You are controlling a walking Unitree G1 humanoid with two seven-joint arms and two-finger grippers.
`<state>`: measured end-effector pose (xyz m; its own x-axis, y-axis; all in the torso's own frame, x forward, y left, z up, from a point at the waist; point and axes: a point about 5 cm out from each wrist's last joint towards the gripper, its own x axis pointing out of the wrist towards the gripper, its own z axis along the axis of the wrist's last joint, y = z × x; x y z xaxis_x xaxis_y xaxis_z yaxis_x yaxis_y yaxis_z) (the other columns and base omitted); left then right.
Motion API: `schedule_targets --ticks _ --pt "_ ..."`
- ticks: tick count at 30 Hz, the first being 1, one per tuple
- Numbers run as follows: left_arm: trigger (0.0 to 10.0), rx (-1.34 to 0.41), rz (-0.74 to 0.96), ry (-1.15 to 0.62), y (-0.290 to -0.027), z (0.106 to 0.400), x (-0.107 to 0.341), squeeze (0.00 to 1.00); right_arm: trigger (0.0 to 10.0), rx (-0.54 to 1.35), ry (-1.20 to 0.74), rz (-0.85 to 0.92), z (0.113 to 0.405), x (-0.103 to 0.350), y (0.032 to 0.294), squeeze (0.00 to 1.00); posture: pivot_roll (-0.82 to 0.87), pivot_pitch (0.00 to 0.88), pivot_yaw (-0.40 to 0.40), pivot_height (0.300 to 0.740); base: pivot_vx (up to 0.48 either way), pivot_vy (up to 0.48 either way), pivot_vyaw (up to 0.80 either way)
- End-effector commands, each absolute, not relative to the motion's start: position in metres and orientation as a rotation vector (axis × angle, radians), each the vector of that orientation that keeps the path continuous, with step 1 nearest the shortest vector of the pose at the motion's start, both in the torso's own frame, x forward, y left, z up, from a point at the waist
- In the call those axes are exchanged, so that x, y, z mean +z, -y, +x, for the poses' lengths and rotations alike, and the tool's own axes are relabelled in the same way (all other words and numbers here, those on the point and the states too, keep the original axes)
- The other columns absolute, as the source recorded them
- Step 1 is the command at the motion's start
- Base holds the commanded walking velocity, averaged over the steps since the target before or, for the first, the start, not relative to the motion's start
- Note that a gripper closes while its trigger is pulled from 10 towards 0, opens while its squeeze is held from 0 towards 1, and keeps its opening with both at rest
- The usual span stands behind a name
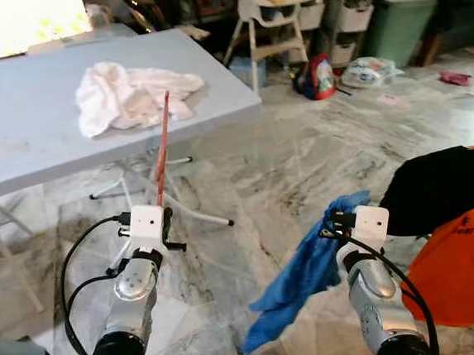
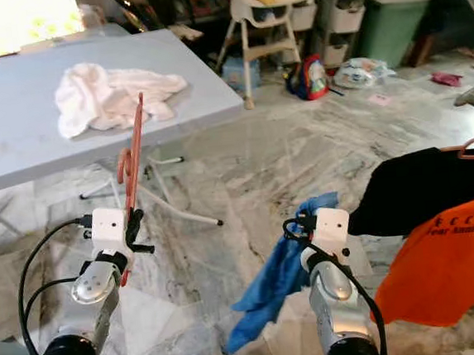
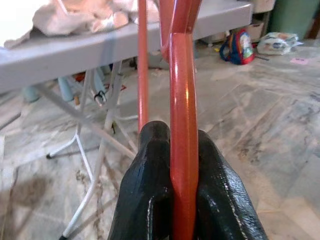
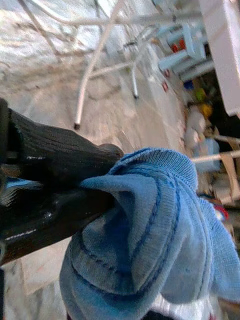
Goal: Hang hanger
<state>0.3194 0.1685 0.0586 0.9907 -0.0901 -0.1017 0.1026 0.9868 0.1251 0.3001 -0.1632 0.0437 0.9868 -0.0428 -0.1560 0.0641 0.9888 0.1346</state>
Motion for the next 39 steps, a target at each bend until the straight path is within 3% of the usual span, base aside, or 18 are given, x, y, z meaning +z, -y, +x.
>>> schedule_targets --ticks 1,9,29,39 --pt "10.0 -0.089 0.151 -0.105 -0.173 0.319 0.059 0.0 10.0 0.006 -0.142 0.127 0.309 0.052 0.152 0.0 0.13 0.0 -0.014 0.74 0.266 0.0 0.0" --pt "10.0 -0.067 0.144 -0.081 -0.177 0.324 0.068 0.0 10.0 0.021 -0.12 0.136 0.315 0.057 0.147 0.0 0.13 0.0 0.008 0.74 0.276 0.0 0.06" --pt "10.0 -0.034 0.125 -0.092 -0.182 0.323 0.068 0.0 10.0 0.051 -0.08 0.113 0.313 0.058 0.146 0.0 0.11 0.008 0.049 0.74 0.288 0.0 0.69" --pt "10.0 -0.061 0.076 -0.119 -0.173 0.32 0.062 0.0 10.0 0.043 -0.101 0.136 0.31 0.053 0.146 0.0 0.11 0.038 0.038 0.74 0.075 0.0 0.0"
